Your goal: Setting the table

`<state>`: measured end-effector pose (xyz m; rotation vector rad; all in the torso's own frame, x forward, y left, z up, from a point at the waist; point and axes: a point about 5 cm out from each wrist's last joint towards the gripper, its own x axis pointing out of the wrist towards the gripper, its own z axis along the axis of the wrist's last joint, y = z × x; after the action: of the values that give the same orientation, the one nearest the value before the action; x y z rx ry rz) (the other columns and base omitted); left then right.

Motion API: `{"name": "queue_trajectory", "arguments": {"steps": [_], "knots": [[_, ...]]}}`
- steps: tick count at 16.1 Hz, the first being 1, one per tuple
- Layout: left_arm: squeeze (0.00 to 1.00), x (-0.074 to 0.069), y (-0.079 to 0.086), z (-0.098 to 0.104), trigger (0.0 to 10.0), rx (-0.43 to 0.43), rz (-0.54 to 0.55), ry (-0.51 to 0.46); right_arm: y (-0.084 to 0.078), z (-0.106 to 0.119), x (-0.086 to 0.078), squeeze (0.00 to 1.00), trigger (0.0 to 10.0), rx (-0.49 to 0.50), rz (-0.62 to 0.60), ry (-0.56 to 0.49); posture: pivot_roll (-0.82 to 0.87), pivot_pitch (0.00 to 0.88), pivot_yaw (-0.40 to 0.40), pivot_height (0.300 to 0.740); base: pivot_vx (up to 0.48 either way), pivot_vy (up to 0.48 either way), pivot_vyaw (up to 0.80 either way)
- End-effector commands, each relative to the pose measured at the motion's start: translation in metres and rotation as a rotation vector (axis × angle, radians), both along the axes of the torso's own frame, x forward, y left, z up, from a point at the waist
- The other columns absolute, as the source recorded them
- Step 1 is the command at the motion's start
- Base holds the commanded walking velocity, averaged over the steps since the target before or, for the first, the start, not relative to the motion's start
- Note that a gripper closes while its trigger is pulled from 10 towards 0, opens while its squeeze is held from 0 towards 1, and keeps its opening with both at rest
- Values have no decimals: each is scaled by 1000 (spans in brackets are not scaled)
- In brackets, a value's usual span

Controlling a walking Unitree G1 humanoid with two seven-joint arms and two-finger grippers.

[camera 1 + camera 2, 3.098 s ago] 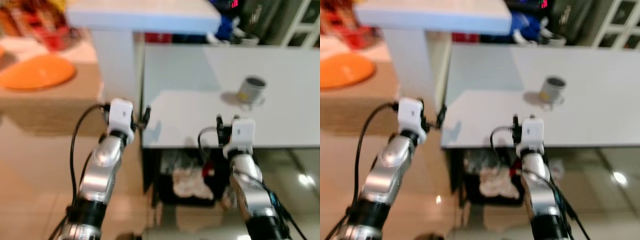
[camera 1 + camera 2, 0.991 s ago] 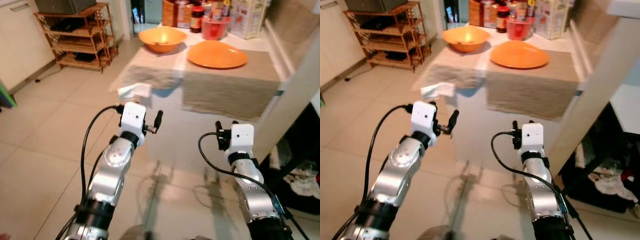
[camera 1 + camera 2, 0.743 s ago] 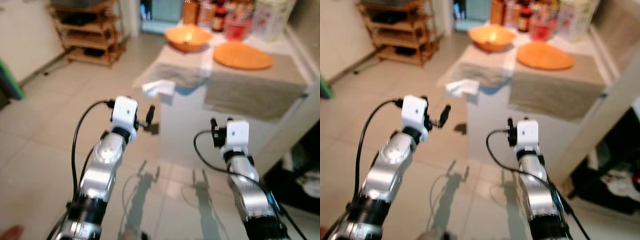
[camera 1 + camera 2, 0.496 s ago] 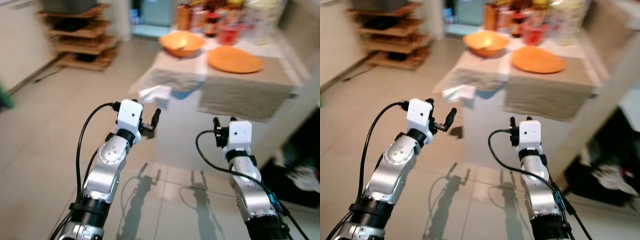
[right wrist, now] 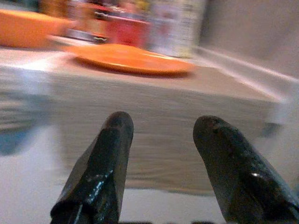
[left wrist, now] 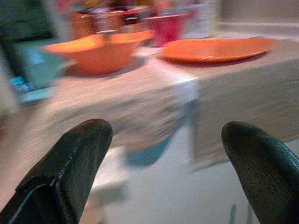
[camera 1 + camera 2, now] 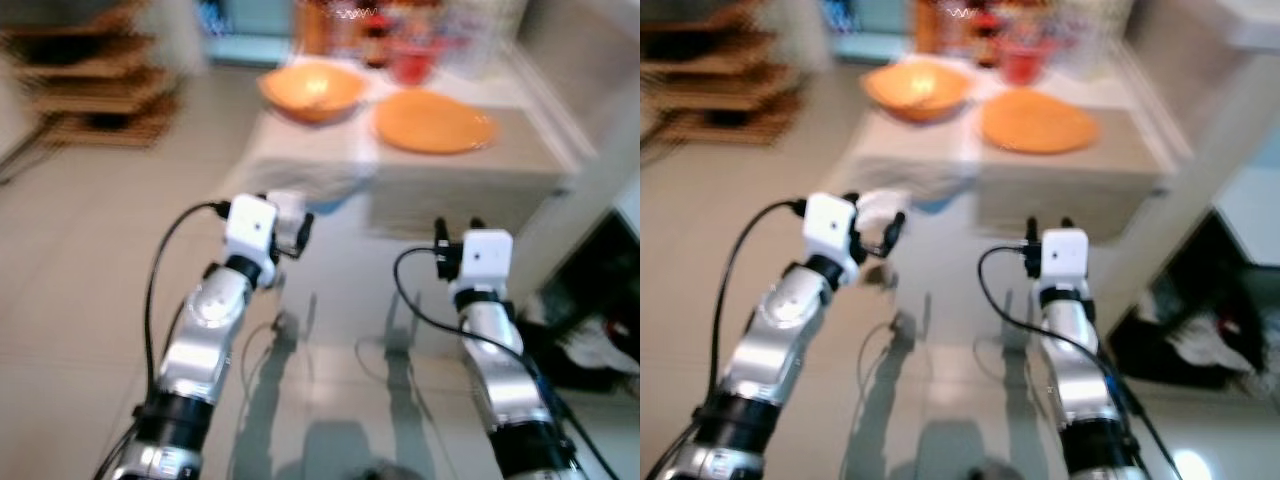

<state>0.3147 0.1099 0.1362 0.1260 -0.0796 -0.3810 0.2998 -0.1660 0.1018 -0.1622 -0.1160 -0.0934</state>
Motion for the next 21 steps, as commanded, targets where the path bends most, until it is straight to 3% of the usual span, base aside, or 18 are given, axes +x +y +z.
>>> {"name": "queue_trajectory", "arguments": {"steps": [1,7,10,12,15,16,18,19,21], "knots": [[0,0,-10,6,10000,-3,-32,-22,-8,-3,-2,0,10000,-5,-31,8,54,0,4,722,480,0,-519],[0,2,-7,9,10000,1,-3,-47,-5,-2,1,0,10000,-11,-12,9,60,0,-1,722,422,0,0],[0,3,-6,48,10000,-13,-29,-173,-3,8,0,0,10000,-46,3,-46,64,0,-3,722,0,0,0],[0,13,2,79,10000,7,-32,-214,-1,14,-1,0,10000,-54,15,-70,64,0,-3,722,0,0,0],[0,31,17,128,10000,118,-50,-276,-2,8,-4,0,10000,-45,15,-46,71,0,2,722,0,0,0],[0,39,25,142,10000,140,-37,-271,0,5,-5,0,10000,-35,13,-36,79,0,11,722,0,0,0],[0,55,31,150,10000,171,-12,-195,5,4,-5,0,10000,-20,17,-29,79,0,25,722,0,0,0],[0,59,33,150,10000,172,-1,-167,6,4,-5,0,10000,-17,19,-28,79,0,25,722,0,0,0],[0,72,31,129,10000,200,-5,-47,9,3,-7,0,10000,-11,18,-27,64,0,44,722,0,0,0]]}}
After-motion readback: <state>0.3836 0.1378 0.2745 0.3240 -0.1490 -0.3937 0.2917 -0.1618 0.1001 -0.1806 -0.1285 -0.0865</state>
